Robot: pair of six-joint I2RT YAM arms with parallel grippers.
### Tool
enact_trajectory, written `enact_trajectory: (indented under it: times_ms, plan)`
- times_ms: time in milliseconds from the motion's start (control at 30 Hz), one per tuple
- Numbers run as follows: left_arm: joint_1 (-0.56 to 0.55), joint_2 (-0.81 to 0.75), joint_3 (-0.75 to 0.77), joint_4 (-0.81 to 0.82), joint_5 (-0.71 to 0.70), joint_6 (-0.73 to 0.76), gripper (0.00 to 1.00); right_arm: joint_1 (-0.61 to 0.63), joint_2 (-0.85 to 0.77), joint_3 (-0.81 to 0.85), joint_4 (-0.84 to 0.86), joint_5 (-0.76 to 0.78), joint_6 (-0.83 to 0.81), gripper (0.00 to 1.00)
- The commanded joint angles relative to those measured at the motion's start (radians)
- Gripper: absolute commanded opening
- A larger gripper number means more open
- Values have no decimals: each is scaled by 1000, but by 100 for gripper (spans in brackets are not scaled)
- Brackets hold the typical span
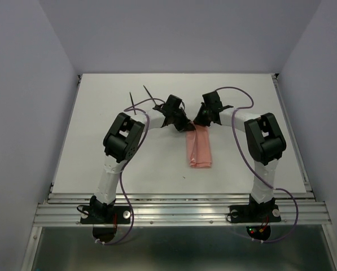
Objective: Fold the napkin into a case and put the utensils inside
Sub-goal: Fold the smaller-rectangle-folded napkin at the center of the board.
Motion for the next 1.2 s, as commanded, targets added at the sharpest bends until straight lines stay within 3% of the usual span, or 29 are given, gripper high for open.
enact_trajectory:
  times_ms: [0,400,700,833,967,1167]
  plan:
    - [-3,18,27,-131,-77,47,0,8,-46,-21,-97,41,2,19]
    - [-3,-1,3,-141,-103,100,0,-13,-331,-118,-100,130,-13,27]
    - [-1,2,70,-213,-132,205,0,-39,-495,-413,-61,-56,-187,39]
    - [-1,-7,67,-219,-151,212,0,-39,-526,-493,-54,-85,-208,40]
    - [-1,-2,70,-216,-151,217,0,-39,-518,-553,21,-232,-216,40]
    - [0,6,75,-217,-148,225,0,-39,-506,-586,72,-241,-165,38]
